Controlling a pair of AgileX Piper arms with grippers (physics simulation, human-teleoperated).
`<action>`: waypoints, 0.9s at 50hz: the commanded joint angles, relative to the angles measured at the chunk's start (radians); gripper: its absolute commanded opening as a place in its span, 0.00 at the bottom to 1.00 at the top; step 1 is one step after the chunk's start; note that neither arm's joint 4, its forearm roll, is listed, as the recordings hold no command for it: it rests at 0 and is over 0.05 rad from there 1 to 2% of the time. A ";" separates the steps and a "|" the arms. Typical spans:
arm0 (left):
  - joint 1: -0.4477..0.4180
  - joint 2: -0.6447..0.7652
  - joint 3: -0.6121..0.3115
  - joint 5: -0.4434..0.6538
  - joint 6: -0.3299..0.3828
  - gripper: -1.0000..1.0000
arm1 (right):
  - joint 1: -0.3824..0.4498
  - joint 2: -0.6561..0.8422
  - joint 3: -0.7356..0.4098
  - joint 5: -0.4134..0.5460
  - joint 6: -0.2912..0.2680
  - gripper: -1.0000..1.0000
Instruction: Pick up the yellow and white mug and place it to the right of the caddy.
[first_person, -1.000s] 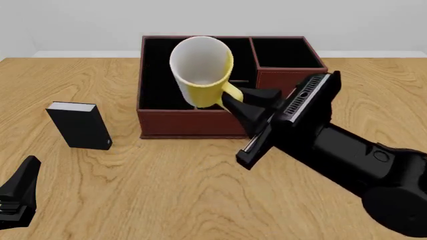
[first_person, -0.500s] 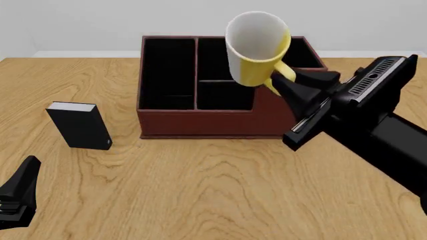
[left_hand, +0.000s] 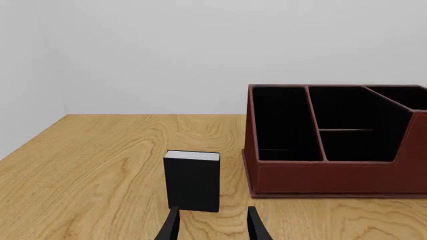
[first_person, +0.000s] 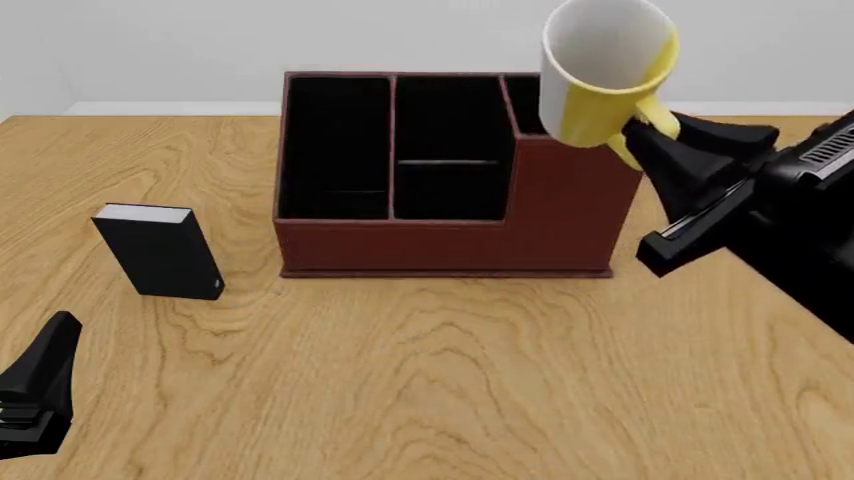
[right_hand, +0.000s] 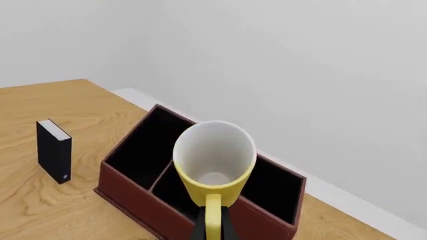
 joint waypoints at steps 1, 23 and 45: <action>0.000 0.000 0.000 0.000 0.000 1.00 | -0.073 -0.052 0.001 0.029 0.012 0.00; 0.000 0.000 0.000 0.000 0.000 1.00 | -0.172 -0.110 0.024 0.049 0.020 0.00; 0.000 0.000 0.000 0.000 0.000 1.00 | -0.271 -0.144 0.027 0.073 0.014 0.00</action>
